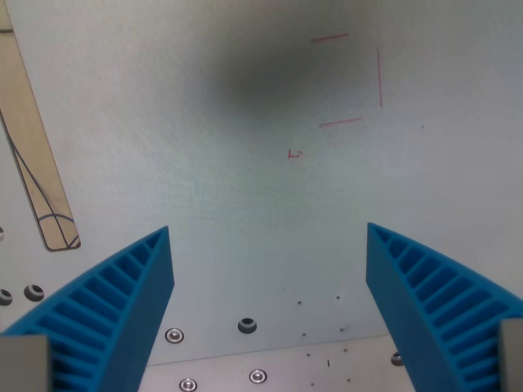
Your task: Rotate around gripper negative z
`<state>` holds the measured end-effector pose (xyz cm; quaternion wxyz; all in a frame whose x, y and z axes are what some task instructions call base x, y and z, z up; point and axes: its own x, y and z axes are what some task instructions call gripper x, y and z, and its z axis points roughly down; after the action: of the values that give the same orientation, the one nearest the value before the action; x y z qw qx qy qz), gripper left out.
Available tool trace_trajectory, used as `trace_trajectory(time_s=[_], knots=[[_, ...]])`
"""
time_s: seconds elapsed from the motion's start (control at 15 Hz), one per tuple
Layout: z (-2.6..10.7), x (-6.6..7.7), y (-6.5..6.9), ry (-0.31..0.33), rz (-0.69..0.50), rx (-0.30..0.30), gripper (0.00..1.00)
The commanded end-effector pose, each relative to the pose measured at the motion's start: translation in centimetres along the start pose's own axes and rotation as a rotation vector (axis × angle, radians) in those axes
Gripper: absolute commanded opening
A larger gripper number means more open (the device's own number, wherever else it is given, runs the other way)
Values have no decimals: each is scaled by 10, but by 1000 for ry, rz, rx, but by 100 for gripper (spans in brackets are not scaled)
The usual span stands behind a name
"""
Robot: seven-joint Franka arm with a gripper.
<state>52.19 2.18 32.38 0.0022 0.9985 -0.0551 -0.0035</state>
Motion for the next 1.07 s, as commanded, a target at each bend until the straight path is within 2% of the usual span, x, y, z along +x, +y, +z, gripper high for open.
trace_trajectory(time_s=[0.07, 1.07], knots=[[-1, 0, 0, 3, -12, 0, 100], [-1, 0, 0, 3, -187, 0, 100]])
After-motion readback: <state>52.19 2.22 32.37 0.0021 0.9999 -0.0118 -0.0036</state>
